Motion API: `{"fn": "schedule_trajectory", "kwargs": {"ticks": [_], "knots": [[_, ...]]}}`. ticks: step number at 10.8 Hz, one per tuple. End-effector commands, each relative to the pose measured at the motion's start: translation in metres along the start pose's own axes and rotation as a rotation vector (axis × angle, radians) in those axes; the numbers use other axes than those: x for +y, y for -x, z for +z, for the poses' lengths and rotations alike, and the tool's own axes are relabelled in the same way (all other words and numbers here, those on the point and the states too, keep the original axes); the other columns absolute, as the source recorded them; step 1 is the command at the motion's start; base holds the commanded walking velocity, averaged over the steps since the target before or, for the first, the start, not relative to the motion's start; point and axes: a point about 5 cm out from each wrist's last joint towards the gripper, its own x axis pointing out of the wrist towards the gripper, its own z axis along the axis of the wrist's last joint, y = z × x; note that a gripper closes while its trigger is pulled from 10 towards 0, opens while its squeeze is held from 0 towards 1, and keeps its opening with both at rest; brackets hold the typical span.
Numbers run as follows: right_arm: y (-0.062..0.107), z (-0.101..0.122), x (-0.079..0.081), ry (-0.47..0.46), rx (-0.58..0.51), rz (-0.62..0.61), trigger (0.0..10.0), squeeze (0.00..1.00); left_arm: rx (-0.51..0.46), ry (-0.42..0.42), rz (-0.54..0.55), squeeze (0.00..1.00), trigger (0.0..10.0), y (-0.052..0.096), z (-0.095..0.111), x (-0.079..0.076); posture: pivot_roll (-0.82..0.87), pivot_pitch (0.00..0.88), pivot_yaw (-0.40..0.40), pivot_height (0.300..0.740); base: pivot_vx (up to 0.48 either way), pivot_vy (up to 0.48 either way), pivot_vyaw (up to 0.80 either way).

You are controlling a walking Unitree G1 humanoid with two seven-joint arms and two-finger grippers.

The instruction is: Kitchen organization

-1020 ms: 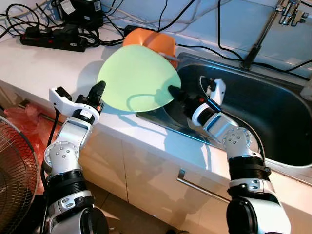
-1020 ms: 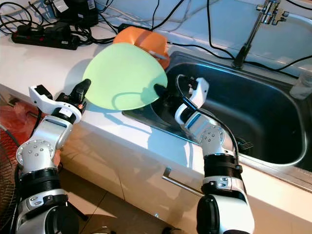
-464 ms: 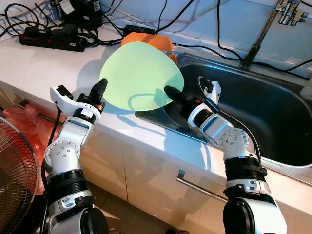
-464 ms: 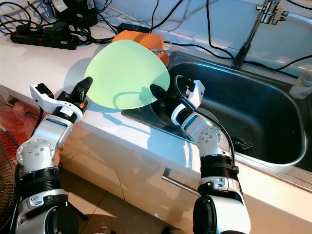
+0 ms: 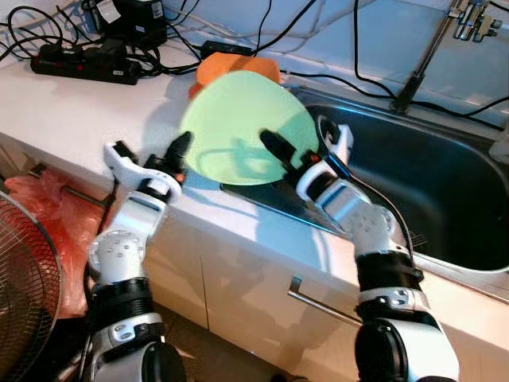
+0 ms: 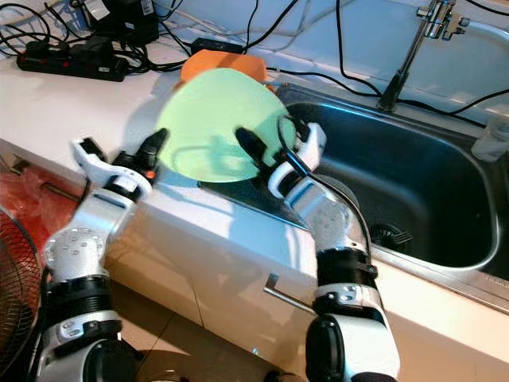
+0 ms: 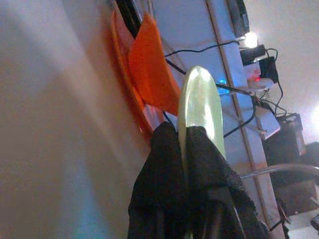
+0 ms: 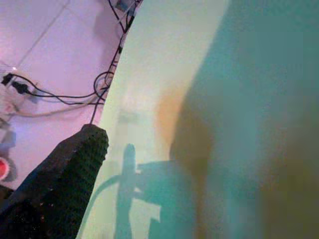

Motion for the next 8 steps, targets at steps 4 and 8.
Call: {"fn": "schedule_trajectory", "kwargs": {"ticks": [4,8], "knots": [[0.001,0.0102,0.0094,-0.014,-0.079,0.085,0.0,0.0,0.029,0.006,-0.056,0.0,0.0,-0.0003,-0.0041,-0.0079,0.03,0.039,-0.053,0.74,0.0,0.0,0.0],[0.001,0.0127,0.0123,-0.002,-0.097,0.103,0.0,0.0,0.046,-0.005,-0.053,0.0,0.0,-0.0013,-0.0051,-0.0081,0.03,0.036,-0.05,0.74,0.0,0.0,0.0]]}}
